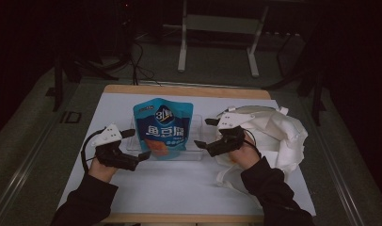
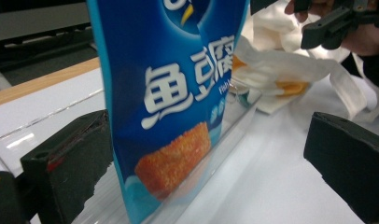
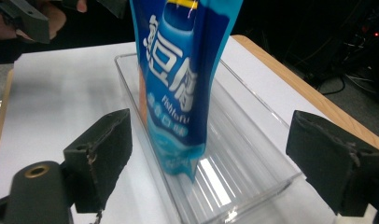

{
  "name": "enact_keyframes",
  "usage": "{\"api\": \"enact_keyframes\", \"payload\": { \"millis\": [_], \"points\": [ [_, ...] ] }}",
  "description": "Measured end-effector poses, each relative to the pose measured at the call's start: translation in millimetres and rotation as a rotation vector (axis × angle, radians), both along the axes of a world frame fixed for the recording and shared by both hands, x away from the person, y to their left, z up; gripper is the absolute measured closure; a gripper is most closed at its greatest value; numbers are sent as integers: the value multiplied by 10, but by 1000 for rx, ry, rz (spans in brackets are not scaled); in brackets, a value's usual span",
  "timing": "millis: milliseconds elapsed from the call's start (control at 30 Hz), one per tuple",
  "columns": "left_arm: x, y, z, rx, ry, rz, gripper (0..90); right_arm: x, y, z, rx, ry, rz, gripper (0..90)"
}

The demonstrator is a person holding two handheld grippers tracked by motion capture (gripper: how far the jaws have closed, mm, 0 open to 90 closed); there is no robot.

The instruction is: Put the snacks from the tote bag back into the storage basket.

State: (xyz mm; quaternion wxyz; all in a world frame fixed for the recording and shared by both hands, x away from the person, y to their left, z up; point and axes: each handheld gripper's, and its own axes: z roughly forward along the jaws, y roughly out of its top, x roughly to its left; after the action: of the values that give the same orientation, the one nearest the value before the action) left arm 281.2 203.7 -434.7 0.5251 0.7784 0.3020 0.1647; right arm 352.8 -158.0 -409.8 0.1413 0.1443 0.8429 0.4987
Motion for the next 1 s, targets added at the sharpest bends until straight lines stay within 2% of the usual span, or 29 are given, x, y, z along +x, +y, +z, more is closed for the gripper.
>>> {"api": "enact_keyframes", "payload": {
  "millis": [100,200,333,433,567,667,1000],
  "points": [
    [-84,-25,-14,23,-11,-2,16,-44,-57,-31,-6,5,-6,145],
    [-130,-36,-24,24,-8,-2,16,-95,-110,-57,-15,5,-8,145],
    [-226,-71,-92,10,12,-21,16,-170,-199,-93,-4,11,-11,145],
    [-278,-105,-157,28,20,-24,16,-227,-249,-137,-11,17,-12,145],
    [-349,-127,-231,11,44,-36,16,-302,-319,-181,-5,20,-13,145],
    [-400,-160,-272,22,56,-49,16,-371,-372,-218,-3,24,-15,145],
    [-539,-268,-315,29,63,-88,16,-575,-560,-340,-13,22,-31,144]
  ]
}}
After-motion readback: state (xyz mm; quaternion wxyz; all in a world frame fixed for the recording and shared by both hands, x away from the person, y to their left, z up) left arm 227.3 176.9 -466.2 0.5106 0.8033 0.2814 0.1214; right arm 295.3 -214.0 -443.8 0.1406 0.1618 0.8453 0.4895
